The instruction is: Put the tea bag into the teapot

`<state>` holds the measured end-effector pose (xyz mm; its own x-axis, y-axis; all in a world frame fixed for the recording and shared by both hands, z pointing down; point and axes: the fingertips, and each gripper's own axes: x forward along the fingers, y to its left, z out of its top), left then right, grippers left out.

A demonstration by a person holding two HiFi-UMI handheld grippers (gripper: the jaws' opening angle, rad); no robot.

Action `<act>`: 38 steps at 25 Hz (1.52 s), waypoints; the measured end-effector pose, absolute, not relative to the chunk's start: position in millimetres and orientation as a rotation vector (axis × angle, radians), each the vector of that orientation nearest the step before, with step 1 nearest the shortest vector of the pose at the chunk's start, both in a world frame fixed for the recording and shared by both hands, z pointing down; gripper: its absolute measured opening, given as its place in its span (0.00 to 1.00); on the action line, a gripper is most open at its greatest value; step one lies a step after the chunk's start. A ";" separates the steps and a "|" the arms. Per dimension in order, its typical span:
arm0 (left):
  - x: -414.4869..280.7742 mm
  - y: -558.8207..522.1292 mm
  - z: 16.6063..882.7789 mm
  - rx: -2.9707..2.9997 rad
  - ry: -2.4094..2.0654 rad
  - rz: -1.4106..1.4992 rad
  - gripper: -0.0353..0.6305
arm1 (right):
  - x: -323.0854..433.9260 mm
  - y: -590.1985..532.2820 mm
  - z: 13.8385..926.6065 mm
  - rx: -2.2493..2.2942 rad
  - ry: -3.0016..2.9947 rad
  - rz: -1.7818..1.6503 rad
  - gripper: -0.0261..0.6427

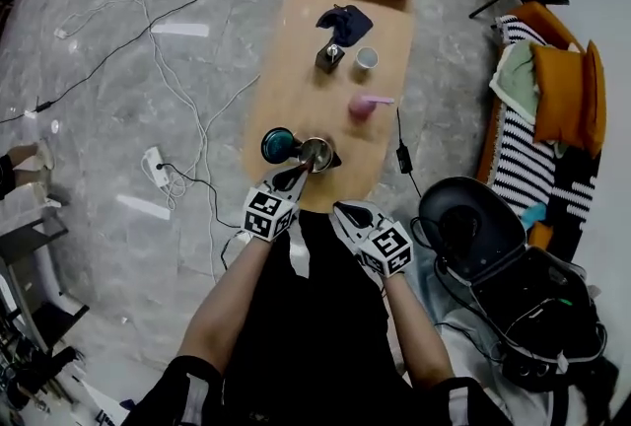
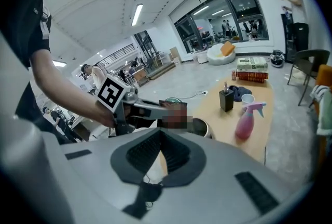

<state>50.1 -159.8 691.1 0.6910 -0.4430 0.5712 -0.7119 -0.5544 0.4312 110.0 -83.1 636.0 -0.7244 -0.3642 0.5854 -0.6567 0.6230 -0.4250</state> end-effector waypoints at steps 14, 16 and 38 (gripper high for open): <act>64.1 -180.4 733.7 2.241 -0.960 0.771 0.10 | 118.7 -125.6 653.0 0.835 -2.408 0.898 0.05; 63.9 -181.4 740.4 2.241 -0.964 0.803 0.10 | 117.2 -127.8 655.0 0.836 -2.411 0.901 0.05; 80.2 -186.8 783.3 2.144 -0.985 1.155 0.10 | 126.8 -106.8 672.1 0.801 -2.391 0.941 0.05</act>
<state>80.2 -186.8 783.3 0.3756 -0.3558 0.8557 -0.7887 -0.6076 0.0935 126.8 -106.8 672.1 -0.7322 -0.3501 0.5842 -0.6543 0.5996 -0.4608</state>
